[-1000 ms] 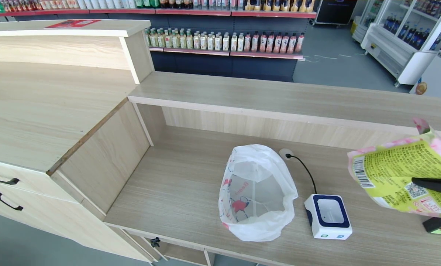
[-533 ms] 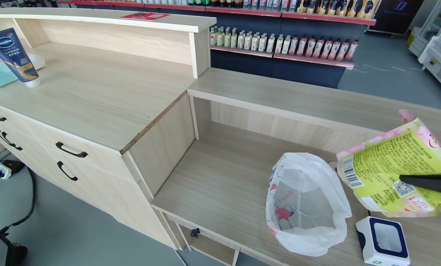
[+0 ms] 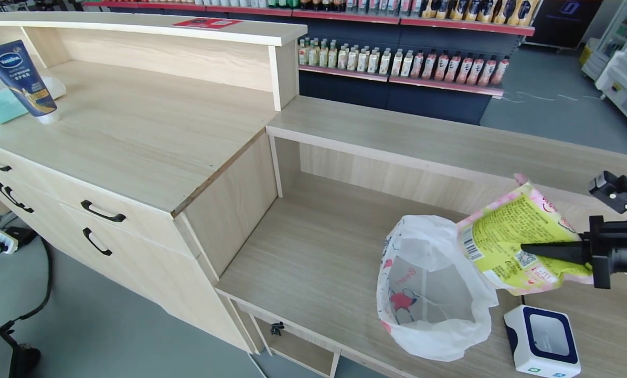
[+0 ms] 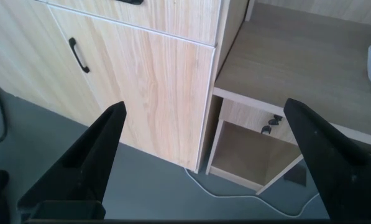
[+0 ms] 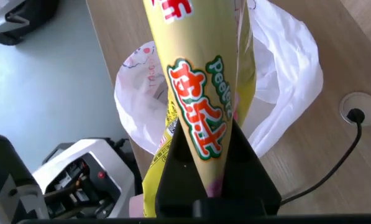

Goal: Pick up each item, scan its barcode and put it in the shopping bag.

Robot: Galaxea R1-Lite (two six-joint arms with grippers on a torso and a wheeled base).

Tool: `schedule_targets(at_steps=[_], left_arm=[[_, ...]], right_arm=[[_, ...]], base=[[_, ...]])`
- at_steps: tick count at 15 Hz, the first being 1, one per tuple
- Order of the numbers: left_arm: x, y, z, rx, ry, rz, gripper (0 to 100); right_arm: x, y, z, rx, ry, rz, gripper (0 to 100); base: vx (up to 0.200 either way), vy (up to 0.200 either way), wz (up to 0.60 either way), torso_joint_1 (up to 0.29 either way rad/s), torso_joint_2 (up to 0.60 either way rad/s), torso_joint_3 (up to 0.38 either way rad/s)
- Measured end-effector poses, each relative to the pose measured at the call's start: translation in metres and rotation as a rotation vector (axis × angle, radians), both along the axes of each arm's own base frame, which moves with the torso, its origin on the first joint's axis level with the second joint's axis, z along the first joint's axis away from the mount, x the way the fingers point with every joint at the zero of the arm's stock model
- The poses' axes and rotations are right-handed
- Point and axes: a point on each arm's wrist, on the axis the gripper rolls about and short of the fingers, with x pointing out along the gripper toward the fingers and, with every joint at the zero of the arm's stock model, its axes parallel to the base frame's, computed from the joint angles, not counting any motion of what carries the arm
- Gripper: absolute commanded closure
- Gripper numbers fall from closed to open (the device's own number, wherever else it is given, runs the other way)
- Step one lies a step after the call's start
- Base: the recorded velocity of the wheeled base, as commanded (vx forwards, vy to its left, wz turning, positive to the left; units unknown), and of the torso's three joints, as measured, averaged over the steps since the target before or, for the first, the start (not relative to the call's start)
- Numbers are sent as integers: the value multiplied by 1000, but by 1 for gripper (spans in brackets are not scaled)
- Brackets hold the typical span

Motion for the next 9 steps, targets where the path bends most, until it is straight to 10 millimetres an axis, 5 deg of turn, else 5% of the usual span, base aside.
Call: schedule_targets(at_steps=[9], left_arm=[[0, 0, 0, 0, 0, 0, 0]], right_arm=[[56, 0, -56, -17, 17, 89, 100]], base=[[0, 0, 0, 0, 0, 0]])
